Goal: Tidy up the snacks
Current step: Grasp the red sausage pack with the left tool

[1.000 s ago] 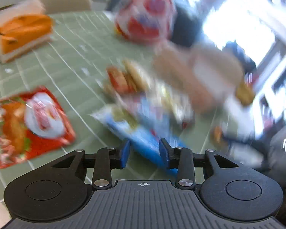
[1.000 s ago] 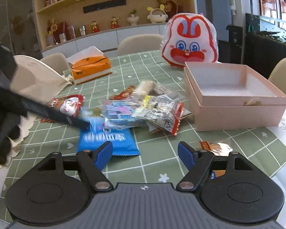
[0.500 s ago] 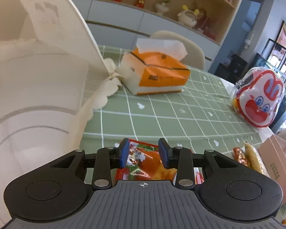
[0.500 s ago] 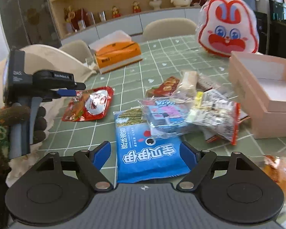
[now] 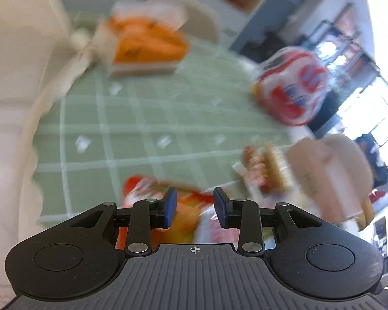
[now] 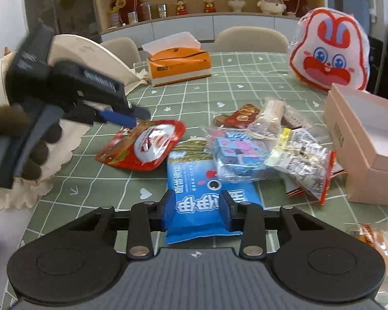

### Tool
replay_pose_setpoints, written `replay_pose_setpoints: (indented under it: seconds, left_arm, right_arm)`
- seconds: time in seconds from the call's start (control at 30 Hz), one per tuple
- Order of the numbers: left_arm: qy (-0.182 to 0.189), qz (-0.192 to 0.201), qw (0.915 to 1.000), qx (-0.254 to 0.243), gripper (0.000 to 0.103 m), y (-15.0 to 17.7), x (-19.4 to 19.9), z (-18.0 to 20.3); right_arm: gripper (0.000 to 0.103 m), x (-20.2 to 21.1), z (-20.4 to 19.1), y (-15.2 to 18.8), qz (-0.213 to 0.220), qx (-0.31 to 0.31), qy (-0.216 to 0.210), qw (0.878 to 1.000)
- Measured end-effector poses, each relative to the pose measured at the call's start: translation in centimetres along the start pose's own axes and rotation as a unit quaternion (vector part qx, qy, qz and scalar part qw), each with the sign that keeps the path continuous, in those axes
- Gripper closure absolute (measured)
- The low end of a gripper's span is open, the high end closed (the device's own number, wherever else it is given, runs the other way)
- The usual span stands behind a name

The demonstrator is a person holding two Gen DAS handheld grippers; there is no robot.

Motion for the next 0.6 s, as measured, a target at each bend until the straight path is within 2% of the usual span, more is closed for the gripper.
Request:
replay_pose_setpoints:
  seconds: [0.03, 0.1, 0.2, 0.27, 0.3, 0.33, 0.4, 0.53, 0.6]
  left_arm:
    - [-0.008, 0.020, 0.9996, -0.018, 0.067, -0.7, 0.3, 0.5]
    - [-0.046, 0.054, 0.9965, -0.044, 0.067, -1.7, 0.1, 0.3]
    - [-0.077, 0.054, 0.9950, -0.034, 0.067, -1.4, -1.4, -1.6]
    - [-0.090, 0.041, 0.9948, -0.024, 0.067, -0.5, -2.6, -3.2]
    - [-0.089, 0.035, 0.9953, -0.018, 0.068, 0.0, -3.1, -3.9]
    - [-0.076, 0.050, 0.9957, -0.019, 0.068, 0.1, -3.0, -4.2]
    - [-0.060, 0.053, 0.9968, -0.007, 0.068, 0.2, -2.8, -4.6]
    - [0.001, 0.011, 0.9988, 0.048, 0.069, 1.5, -1.6, -4.0]
    - [0.015, -0.009, 0.9980, 0.060, 0.070, 2.8, -1.2, -2.7]
  right_arm:
    - [0.066, 0.2, 0.1, -0.3, 0.005, -0.006, -0.002, 1.000]
    - [0.066, 0.3, 0.2, -0.9, 0.017, -0.019, -0.010, 1.000]
    - [0.067, -0.7, -0.5, -2.5, 0.027, -0.041, -0.028, 0.998]
    - [0.089, -1.9, -1.7, -2.9, 0.014, -0.045, -0.053, 0.998]
    - [0.091, -2.6, -2.3, -3.0, 0.007, -0.043, -0.063, 0.997]
    - [0.091, -3.4, -3.0, -2.9, -0.002, -0.041, -0.073, 0.997]
    - [0.091, -4.5, -3.9, -2.5, -0.018, -0.039, -0.081, 0.996]
    - [0.091, -4.6, -4.6, -1.2, -0.040, -0.026, -0.082, 0.996]
    - [0.091, -4.0, -4.2, -0.9, -0.041, -0.019, -0.070, 0.996]
Point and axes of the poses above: each gripper's, at about its wrist camera, not at the fingertips, and x roughly against the way its jaws point, z to its right, y to its underside, the point moved 6 cm from there along -x, roughly the way its jaws point, and after that the axes turned 11 degrees about z, right-handed, at the moved point
